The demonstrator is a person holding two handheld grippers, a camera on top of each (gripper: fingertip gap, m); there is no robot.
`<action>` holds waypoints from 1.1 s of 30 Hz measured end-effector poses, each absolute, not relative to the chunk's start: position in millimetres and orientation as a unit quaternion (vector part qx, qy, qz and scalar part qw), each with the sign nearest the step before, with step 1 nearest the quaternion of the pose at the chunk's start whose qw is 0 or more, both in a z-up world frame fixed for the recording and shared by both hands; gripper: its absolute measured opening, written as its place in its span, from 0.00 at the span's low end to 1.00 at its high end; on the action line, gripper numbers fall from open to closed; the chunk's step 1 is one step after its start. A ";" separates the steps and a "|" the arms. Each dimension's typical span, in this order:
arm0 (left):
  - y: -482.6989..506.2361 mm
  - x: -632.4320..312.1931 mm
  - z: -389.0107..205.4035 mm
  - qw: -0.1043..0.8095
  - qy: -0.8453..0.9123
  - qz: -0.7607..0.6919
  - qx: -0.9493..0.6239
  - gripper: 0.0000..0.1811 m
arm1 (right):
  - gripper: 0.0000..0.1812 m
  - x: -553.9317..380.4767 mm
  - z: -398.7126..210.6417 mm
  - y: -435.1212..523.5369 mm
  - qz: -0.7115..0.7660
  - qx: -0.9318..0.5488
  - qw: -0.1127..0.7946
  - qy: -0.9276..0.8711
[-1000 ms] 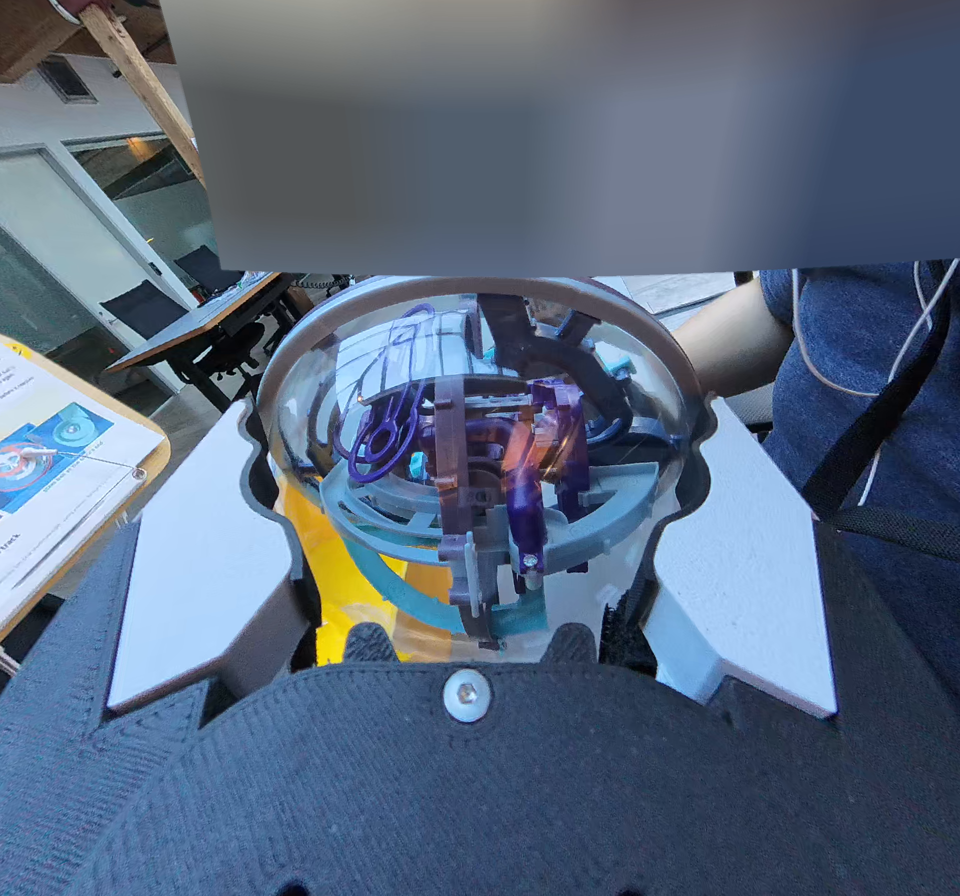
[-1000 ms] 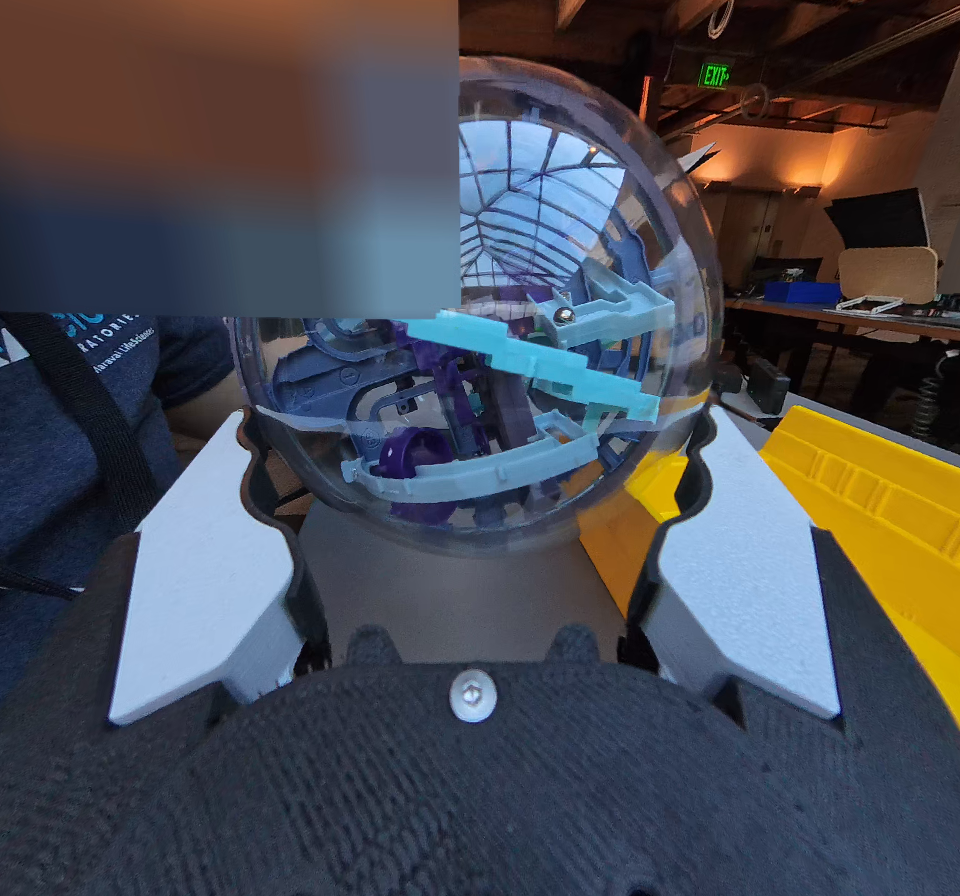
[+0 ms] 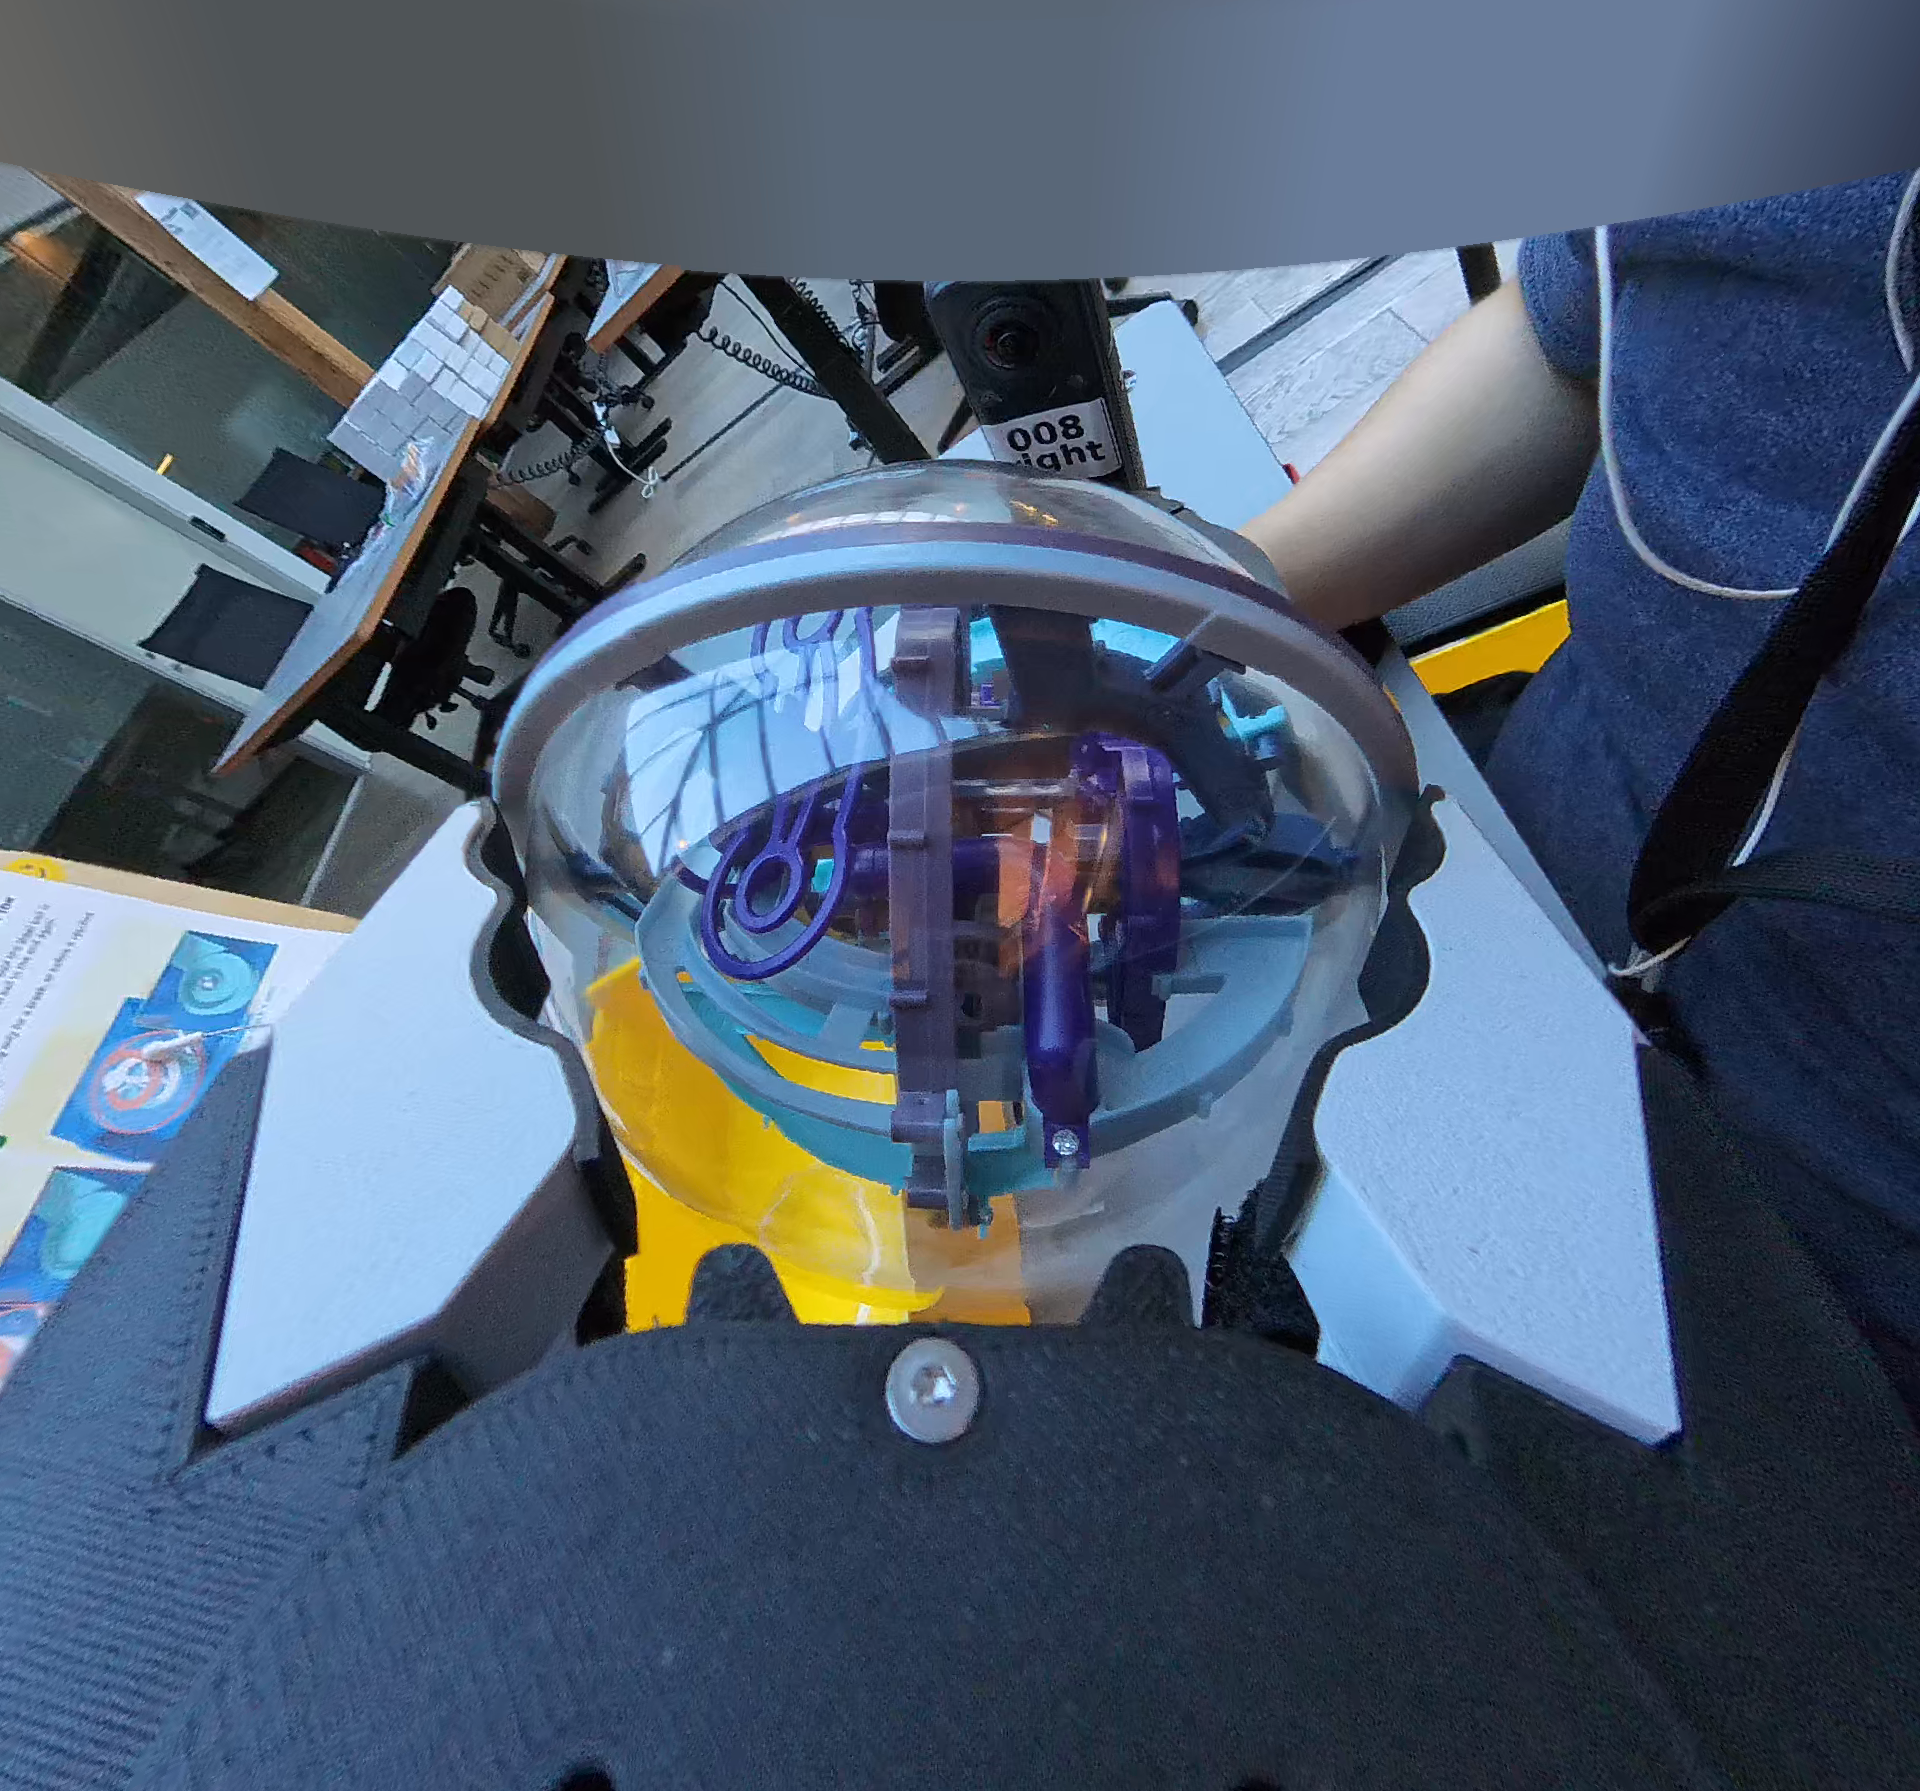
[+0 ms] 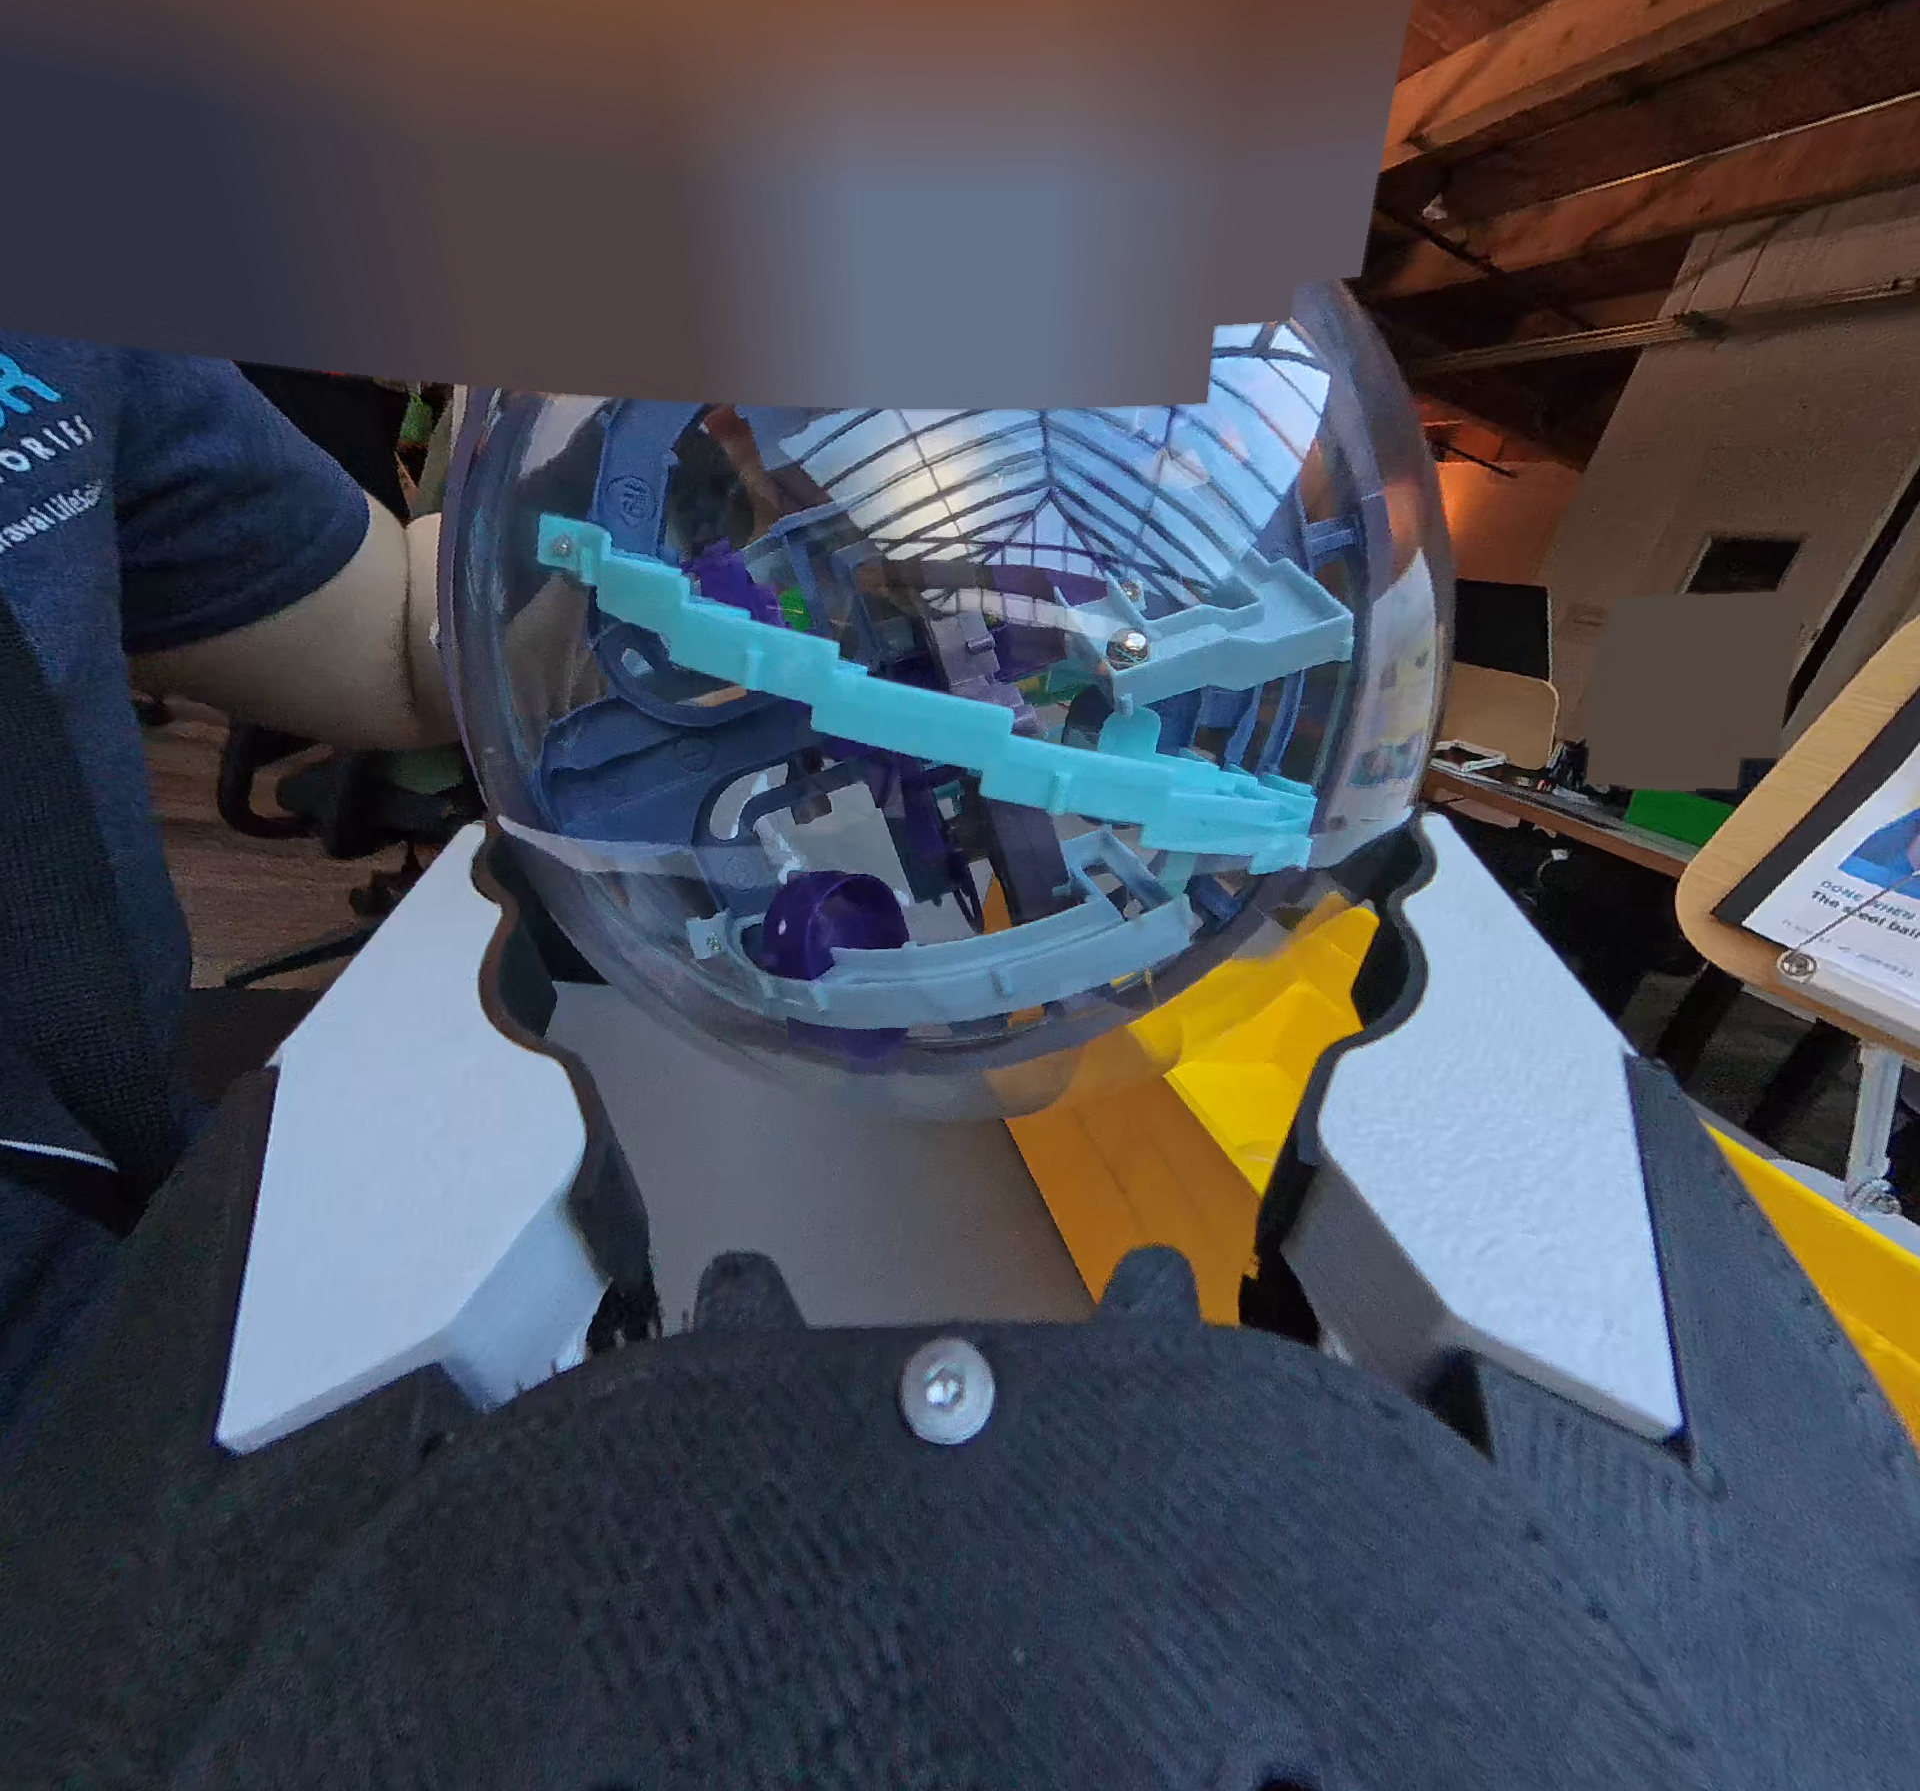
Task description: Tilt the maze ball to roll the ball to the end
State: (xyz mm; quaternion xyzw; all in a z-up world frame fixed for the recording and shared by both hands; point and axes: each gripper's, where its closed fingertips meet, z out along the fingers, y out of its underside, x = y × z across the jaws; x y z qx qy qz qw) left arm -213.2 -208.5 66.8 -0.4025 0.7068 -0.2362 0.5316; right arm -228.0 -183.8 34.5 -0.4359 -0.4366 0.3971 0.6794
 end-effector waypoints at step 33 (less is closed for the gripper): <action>-189.0 -217.0 38.4 0.448 0.607 -0.371 -0.541 0.88 | 0.87 -239.7 -0.2 -185.0 0.575 -0.546 0.515 -0.326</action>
